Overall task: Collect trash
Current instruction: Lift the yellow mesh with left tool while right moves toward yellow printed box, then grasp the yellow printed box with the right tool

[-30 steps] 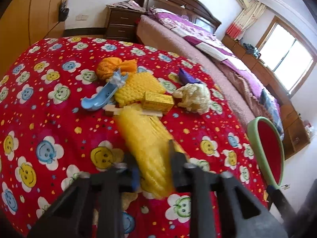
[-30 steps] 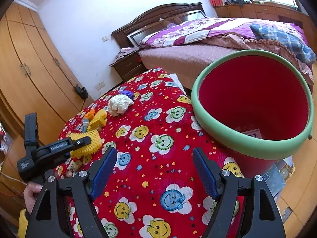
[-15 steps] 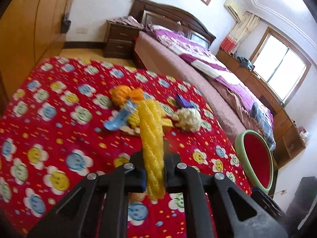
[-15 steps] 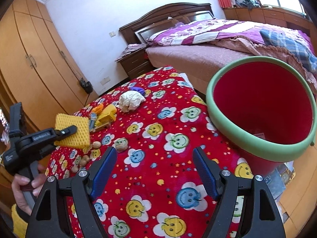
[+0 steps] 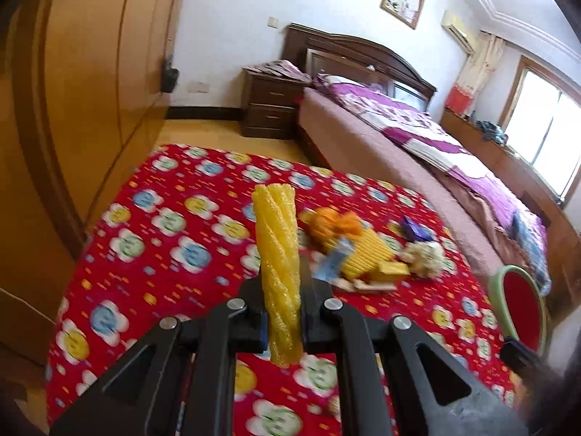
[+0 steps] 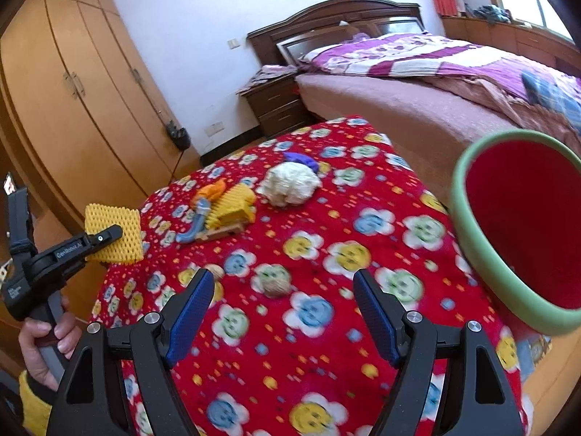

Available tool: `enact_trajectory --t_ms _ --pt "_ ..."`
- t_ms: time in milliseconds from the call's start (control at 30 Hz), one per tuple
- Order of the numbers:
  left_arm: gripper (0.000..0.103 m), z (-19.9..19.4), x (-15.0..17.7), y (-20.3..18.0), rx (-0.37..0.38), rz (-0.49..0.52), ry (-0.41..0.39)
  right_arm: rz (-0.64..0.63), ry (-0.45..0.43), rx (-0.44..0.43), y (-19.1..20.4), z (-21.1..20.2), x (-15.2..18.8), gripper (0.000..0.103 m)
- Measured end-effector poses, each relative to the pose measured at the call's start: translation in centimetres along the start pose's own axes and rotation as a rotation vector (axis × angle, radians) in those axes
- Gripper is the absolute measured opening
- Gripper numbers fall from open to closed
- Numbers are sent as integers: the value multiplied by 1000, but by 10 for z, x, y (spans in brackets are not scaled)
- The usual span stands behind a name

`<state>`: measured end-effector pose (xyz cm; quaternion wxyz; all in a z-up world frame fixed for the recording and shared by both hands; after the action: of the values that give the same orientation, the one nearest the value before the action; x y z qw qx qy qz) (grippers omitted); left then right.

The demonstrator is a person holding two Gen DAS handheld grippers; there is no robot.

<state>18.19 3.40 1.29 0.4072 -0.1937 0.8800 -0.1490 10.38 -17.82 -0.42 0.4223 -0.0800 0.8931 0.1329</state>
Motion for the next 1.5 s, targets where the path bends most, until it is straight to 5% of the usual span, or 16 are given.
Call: enact_trajectory --t_ms 233,900,1167,1500 --pt "11 15 -14 24 -54 -21 -30 -57 24 -9 29 41 -27 80" --pt "11 44 -4 43 3 -96 -5 -112 146 52 38 153 -41 80" --pt "11 48 1 36 16 -79 12 -124 156 49 38 163 -42 45" --pt "11 32 3 26 35 -61 5 -106 109 20 40 135 -41 45"
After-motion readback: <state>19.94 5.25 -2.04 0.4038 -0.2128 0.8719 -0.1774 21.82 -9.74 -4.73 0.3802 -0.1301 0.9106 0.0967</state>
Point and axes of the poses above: each gripper's, at about its wrist camera, not at the fingertips, and z roughly the way its jaws point, y to its left, x to its underside, the point moved 7 cm from there along z, roughly the way its jaws point, and after that the axes turned 15 degrees about -z, right-handed, at the moved point
